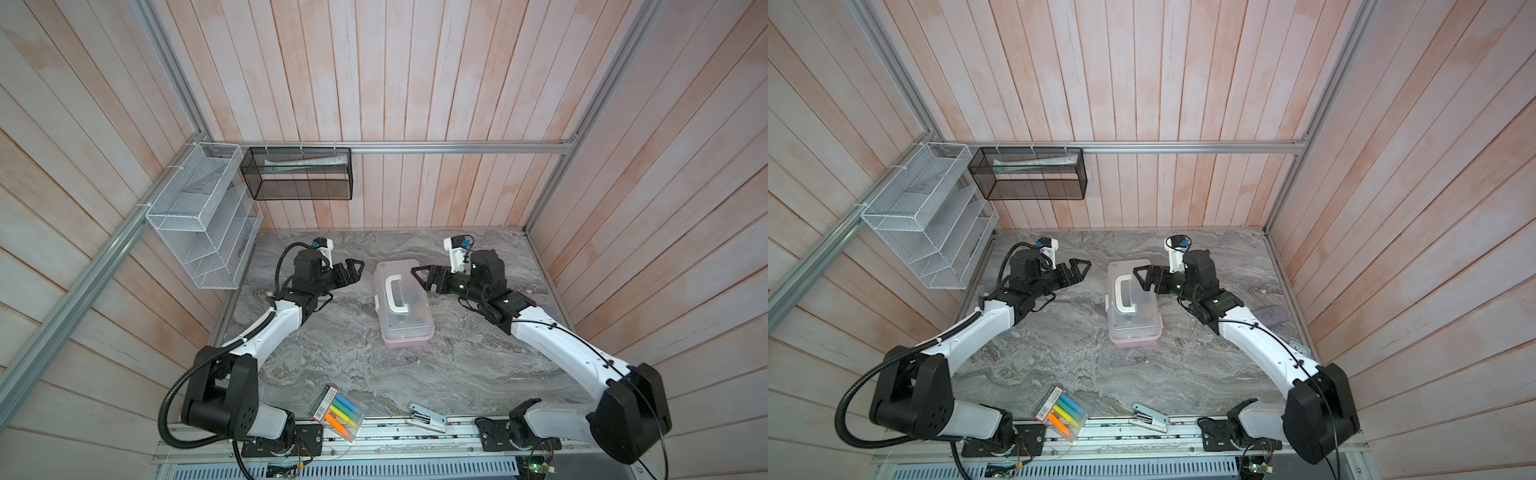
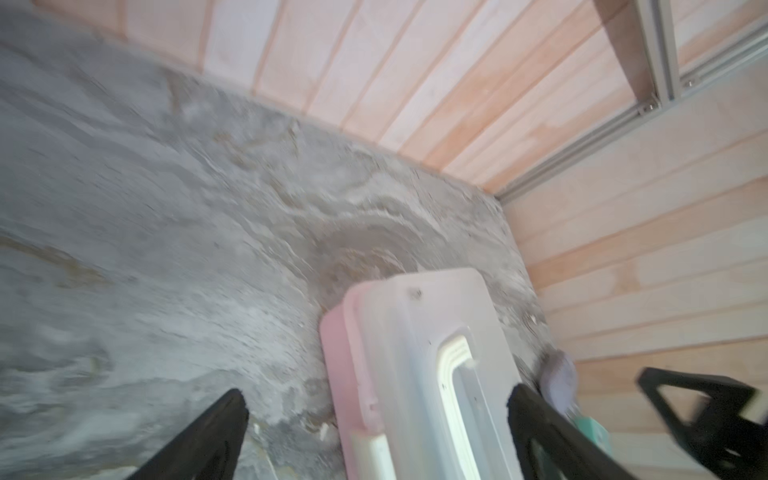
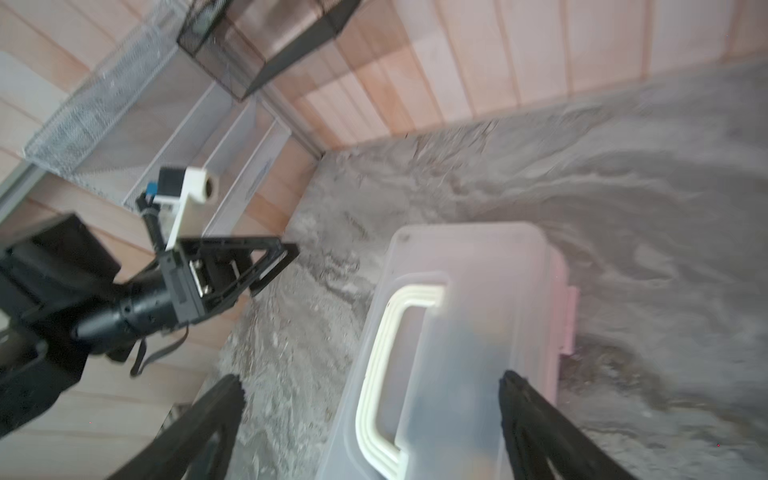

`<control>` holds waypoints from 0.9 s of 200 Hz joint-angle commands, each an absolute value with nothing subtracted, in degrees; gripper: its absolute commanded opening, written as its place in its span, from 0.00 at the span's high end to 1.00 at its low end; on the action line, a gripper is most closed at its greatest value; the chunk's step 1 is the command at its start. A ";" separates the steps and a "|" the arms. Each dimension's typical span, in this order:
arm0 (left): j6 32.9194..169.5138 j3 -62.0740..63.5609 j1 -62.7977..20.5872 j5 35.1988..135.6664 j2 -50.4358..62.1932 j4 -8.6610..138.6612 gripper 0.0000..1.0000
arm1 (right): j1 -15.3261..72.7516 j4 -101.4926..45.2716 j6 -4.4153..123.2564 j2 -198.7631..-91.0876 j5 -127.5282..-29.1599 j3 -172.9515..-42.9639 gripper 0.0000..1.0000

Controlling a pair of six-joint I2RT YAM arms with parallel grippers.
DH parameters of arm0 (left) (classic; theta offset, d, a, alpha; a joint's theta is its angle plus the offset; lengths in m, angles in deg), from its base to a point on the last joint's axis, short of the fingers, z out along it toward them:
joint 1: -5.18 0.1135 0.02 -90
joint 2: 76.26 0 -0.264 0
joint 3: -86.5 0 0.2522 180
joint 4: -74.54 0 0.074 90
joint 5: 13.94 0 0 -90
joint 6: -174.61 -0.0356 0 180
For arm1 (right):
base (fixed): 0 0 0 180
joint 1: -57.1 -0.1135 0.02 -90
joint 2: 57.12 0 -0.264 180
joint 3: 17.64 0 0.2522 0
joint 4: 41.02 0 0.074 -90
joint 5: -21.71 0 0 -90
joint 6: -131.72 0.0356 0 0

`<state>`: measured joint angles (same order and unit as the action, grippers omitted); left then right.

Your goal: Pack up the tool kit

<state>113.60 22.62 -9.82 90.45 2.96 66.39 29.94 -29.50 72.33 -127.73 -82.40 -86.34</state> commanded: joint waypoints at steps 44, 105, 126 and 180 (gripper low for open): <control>96.00 48.23 -9.84 57.04 -10.80 90.08 0.00 | 34.92 -41.41 55.05 -111.23 -37.80 -65.29 0.02; 89.90 54.72 -1.30 54.61 -8.77 99.90 0.00 | 35.70 -50.15 49.73 -115.17 -35.39 -59.89 0.02; 90.04 57.47 3.79 59.27 -0.17 112.52 0.00 | 38.21 -53.81 50.42 -116.75 -35.18 -56.75 0.02; 93.53 59.62 7.64 62.87 3.14 121.36 0.00 | 45.20 -73.10 48.00 -123.34 -33.59 -45.62 0.02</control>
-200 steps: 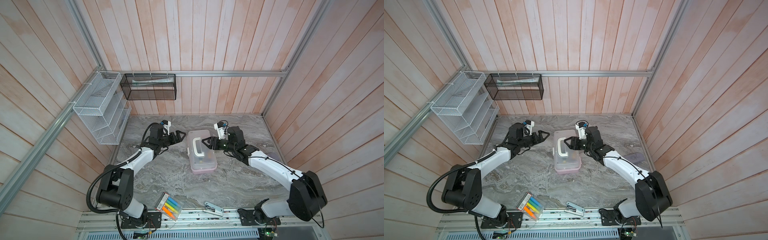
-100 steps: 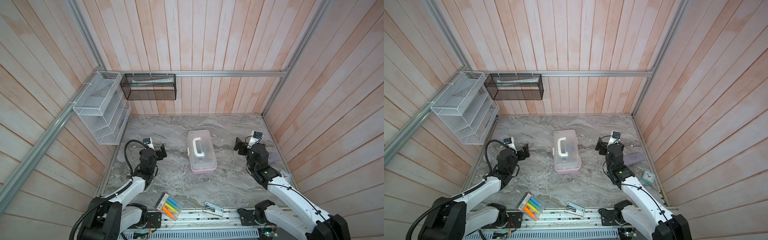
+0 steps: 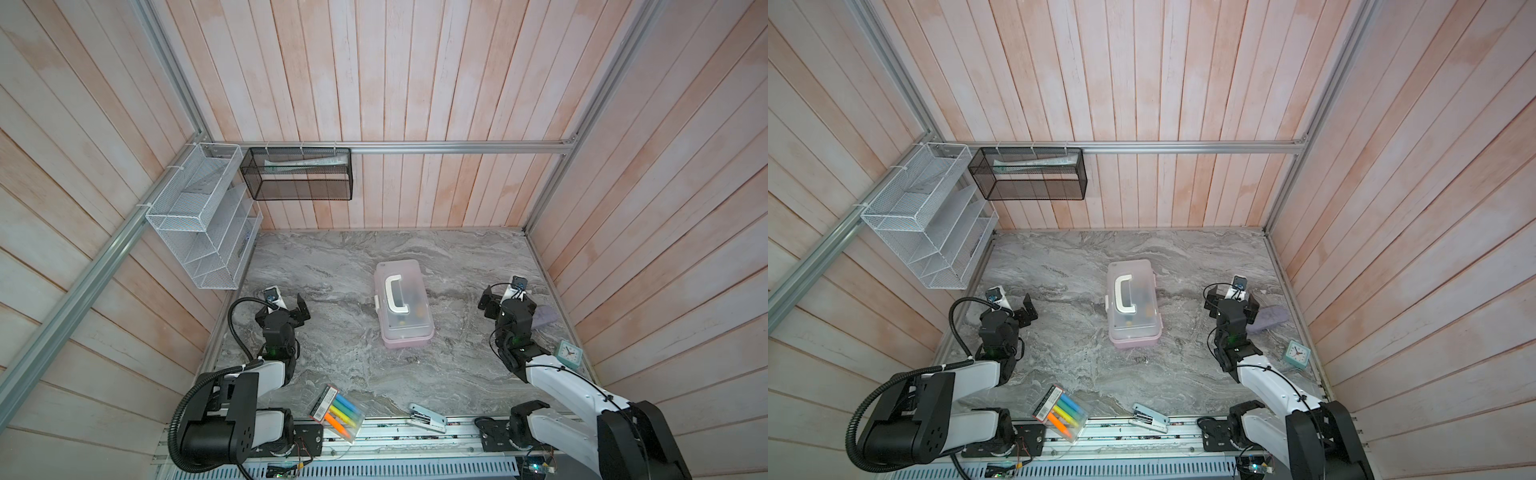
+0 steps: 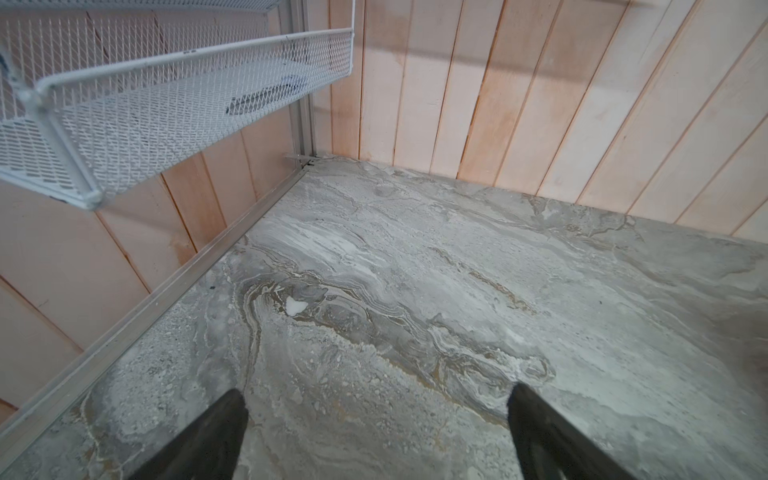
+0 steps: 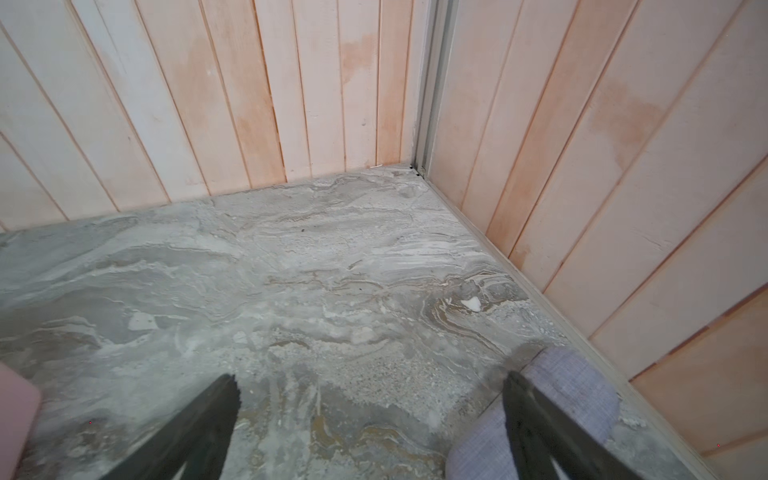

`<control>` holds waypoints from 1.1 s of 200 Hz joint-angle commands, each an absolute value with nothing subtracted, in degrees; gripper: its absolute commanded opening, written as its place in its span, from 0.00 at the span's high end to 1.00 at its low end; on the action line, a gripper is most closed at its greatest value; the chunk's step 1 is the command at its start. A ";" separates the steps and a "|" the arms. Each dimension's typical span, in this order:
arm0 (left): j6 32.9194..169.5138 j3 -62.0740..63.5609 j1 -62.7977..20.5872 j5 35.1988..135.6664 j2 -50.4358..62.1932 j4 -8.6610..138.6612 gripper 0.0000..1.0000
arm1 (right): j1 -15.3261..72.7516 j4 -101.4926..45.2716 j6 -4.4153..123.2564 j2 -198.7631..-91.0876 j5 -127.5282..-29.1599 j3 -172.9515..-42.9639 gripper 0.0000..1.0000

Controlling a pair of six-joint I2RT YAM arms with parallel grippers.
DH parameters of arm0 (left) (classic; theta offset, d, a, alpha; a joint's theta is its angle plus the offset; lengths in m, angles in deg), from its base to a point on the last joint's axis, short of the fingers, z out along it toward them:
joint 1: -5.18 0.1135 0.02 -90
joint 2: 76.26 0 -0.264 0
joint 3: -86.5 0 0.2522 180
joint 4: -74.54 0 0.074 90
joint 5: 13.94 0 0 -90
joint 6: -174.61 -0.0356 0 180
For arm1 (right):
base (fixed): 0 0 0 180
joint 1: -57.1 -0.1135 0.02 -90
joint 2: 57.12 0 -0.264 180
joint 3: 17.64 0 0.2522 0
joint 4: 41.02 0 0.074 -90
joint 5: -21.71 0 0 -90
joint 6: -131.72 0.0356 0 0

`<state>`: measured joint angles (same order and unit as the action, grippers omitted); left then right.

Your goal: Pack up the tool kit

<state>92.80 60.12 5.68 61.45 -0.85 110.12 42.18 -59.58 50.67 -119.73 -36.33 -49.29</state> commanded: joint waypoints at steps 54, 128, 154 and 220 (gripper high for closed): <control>86.81 60.43 5.72 68.56 14.33 136.33 0.00 | 53.13 -96.07 45.17 -137.74 -41.73 -43.31 0.02; 87.59 56.88 5.52 68.86 11.99 125.40 0.00 | 55.74 -98.10 44.20 -144.35 -53.63 -44.57 0.02; 87.57 56.92 5.47 68.77 12.03 125.55 0.00 | 55.78 -98.69 43.87 -144.30 -53.52 -44.27 0.02; 87.60 56.68 5.53 68.85 12.12 125.20 0.00 | 55.55 -98.72 43.57 -144.14 -53.35 -44.15 0.02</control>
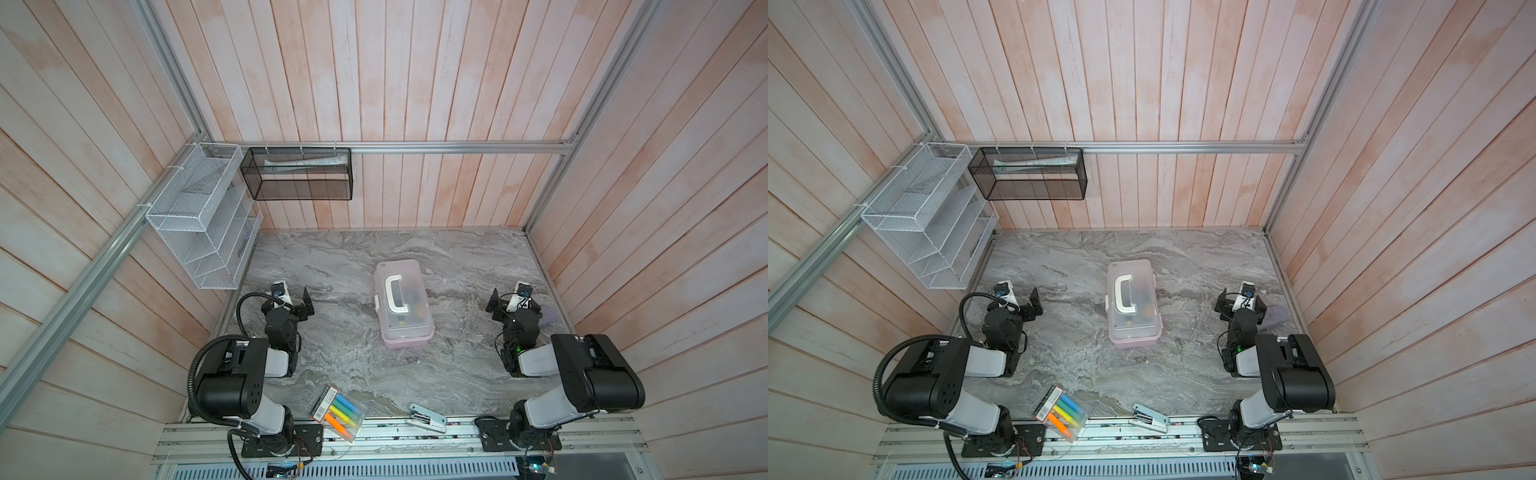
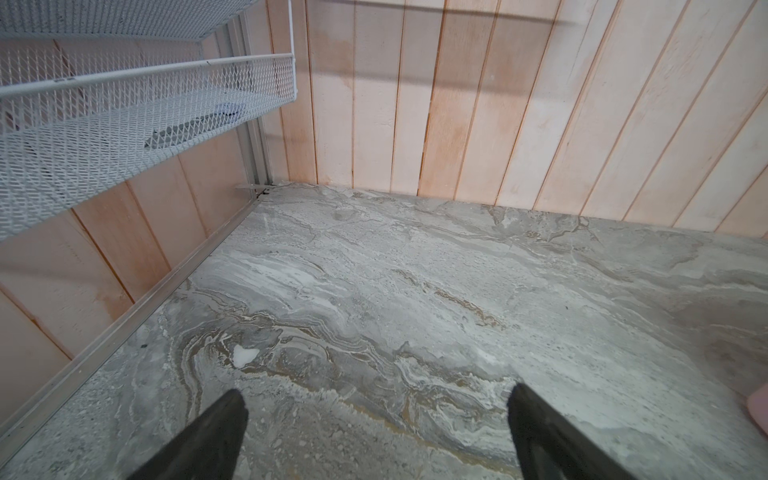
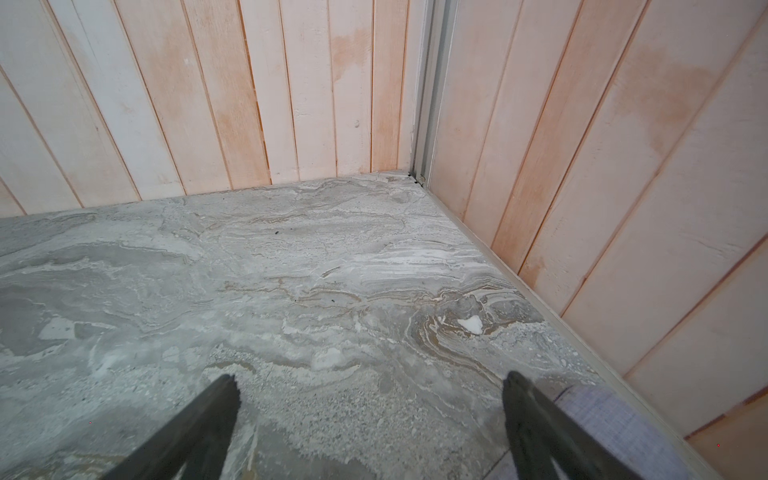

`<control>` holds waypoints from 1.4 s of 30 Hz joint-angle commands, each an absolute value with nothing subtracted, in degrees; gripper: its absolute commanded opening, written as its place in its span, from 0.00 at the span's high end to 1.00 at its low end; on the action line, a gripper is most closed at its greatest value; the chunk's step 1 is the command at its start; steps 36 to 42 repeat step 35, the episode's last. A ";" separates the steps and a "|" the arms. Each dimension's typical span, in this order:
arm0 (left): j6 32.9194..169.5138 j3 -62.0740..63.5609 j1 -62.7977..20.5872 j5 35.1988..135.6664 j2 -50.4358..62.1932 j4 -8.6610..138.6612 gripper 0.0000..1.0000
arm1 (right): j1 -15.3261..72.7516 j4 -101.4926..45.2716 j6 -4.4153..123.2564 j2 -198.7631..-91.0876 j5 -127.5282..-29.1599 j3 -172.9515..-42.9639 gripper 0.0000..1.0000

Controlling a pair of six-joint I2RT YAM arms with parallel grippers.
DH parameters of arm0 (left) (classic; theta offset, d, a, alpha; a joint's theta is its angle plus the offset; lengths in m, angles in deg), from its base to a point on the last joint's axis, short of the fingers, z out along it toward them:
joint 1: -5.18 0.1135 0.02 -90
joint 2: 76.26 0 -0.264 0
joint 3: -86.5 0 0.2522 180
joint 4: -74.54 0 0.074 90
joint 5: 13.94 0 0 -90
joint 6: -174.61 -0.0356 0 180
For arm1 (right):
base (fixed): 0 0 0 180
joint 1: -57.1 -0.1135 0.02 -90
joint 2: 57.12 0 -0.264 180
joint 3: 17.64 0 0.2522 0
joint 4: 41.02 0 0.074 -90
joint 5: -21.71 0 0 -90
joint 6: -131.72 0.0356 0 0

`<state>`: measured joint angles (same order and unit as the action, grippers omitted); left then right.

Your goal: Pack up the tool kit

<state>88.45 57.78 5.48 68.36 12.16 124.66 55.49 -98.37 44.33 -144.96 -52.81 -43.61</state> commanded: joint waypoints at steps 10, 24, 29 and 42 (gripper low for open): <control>87.59 56.69 5.51 68.85 12.13 125.20 0.00 | 55.56 -98.68 43.61 -144.19 -53.36 -44.17 0.02; 87.61 56.67 5.53 68.85 12.11 125.12 0.00 | 55.60 -98.49 43.65 -144.14 -53.30 -44.23 0.02; 87.51 56.29 5.52 68.89 12.30 124.66 0.00 | 55.68 -98.36 43.61 -144.31 -53.57 -44.46 0.02; 87.51 56.66 5.50 68.86 12.03 124.91 0.00 | 55.61 -98.32 43.57 -144.31 -53.61 -44.48 0.02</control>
